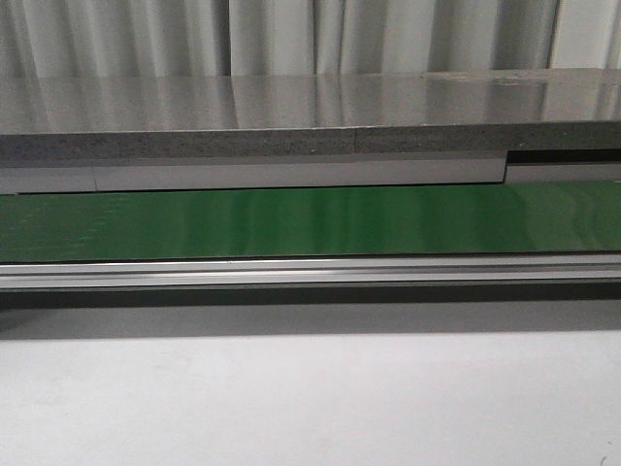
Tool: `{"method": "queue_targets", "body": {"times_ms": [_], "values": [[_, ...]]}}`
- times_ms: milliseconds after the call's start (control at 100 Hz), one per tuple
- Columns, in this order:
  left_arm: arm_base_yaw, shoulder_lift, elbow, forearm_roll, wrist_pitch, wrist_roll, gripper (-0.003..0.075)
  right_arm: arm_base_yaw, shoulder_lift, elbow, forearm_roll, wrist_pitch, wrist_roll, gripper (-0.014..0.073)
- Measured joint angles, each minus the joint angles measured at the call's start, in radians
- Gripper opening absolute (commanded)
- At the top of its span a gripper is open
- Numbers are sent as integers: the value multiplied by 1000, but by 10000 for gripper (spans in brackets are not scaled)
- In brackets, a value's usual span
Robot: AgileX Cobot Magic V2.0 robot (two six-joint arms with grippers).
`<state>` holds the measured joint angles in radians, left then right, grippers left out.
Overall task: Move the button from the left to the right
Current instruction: 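Move the left gripper down toward the yellow-capped button in the blue tray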
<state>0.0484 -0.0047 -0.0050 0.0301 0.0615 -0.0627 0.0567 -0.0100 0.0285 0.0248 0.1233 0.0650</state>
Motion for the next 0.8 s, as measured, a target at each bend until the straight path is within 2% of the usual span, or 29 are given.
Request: {"method": "queue_targets", "body": {"times_ms": [490,670,800], "values": [[0,0,0,0,0,0,-20,0,0,0,0,0,3,-67],[0,0,0,0,-49,0,-20,0,0,0,0,0,3,-67],[0,0,-9,0,-6,0,-20,0,0,0,0,0,3,-67]]}}
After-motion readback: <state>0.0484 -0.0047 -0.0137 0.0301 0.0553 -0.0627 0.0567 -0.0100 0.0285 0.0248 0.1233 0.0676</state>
